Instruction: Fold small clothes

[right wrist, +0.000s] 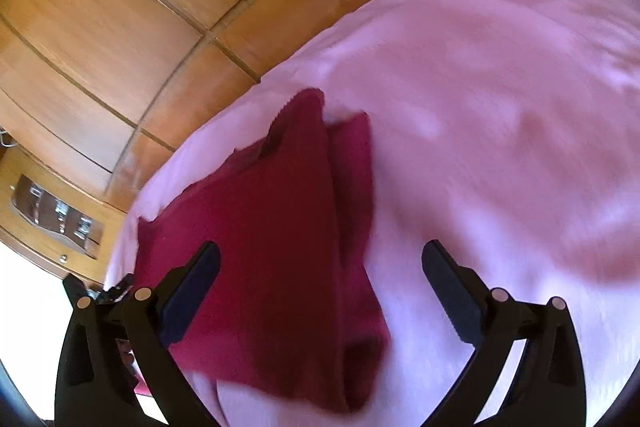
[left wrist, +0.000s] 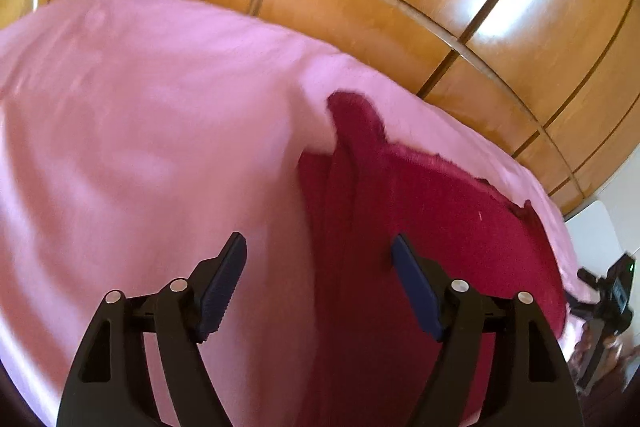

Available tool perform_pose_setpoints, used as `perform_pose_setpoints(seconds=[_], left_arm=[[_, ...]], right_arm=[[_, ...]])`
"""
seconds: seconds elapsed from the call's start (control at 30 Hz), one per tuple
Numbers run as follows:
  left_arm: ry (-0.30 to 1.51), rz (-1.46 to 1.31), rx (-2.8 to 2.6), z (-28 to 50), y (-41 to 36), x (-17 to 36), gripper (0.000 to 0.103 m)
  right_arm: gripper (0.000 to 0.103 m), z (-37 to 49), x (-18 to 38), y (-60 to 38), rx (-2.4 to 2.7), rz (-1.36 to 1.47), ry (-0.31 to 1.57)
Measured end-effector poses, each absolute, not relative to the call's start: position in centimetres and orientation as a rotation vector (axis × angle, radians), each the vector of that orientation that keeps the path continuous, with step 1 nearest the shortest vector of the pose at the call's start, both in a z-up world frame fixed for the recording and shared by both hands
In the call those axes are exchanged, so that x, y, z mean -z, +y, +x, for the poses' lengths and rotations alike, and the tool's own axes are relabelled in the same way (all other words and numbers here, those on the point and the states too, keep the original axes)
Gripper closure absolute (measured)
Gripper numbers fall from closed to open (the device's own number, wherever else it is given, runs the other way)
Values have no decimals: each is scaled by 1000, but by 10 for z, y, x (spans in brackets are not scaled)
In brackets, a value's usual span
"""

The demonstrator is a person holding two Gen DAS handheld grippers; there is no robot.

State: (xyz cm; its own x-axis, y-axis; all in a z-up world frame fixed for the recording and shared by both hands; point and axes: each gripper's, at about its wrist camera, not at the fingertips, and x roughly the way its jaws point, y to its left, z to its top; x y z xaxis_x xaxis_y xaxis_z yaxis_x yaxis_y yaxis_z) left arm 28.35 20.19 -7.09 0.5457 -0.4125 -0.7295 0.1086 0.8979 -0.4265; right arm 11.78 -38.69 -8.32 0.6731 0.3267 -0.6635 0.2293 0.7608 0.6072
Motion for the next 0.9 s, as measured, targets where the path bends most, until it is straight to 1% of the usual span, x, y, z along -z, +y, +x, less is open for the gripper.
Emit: perform_pose_setpoints(seconds=[0.17, 0.2, 0.23, 0.27, 0.3, 0.37, 0.4, 0.43, 0.47, 0.5, 0.53, 0.57, 0.6, 0.63, 0.67, 0.7, 0.73, 0.77, 0.83, 0.9], left_arm=[[969, -444, 342, 247, 224, 77, 29], [972, -453, 361, 241, 226, 77, 29], [971, -462, 385, 233, 228, 77, 29], [968, -465, 400, 229, 227, 77, 29], [965, -469, 421, 224, 227, 77, 29], [962, -476, 462, 216, 226, 77, 29], [961, -477, 478, 214, 225, 77, 29], [961, -476, 490, 212, 223, 77, 29], [962, -472, 499, 211, 221, 77, 29], [969, -460, 508, 210, 218, 78, 29], [976, -443, 504, 210, 214, 80, 29], [980, -429, 498, 210, 213, 82, 39], [993, -407, 512, 212, 209, 84, 64], [1009, -382, 519, 214, 206, 86, 74], [1008, -362, 507, 213, 206, 86, 79], [1001, -351, 507, 213, 207, 85, 88], [995, -325, 502, 214, 207, 84, 90], [996, -309, 495, 214, 208, 84, 92], [1002, -289, 496, 215, 208, 87, 92], [1015, -290, 496, 216, 207, 92, 92]], right_arm=[[4, 78, 87, -386, -82, 742, 898], [10, 72, 87, -384, -100, 746, 897], [25, 67, 88, -381, -117, 744, 900], [32, 67, 88, -377, -128, 725, 910], [36, 66, 89, -373, -132, 712, 916], [37, 66, 90, -370, -152, 727, 912], [41, 66, 91, -368, -152, 725, 912], [52, 69, 91, -364, -148, 702, 917], [59, 71, 92, -360, -144, 677, 928], [70, 74, 94, -357, -135, 653, 945], [80, 76, 95, -353, -114, 618, 964], [83, 74, 94, -354, -103, 602, 968], [87, 73, 93, -354, -96, 596, 966], [89, 71, 86, -356, -91, 590, 952], [90, 70, 82, -356, -92, 584, 939], [91, 69, 78, -356, -94, 576, 926], [99, 67, 74, -356, -95, 562, 918], [99, 66, 72, -355, -93, 541, 924], [99, 62, 77, -356, -77, 514, 951], [100, 66, 99, -361, -32, 526, 1007]])
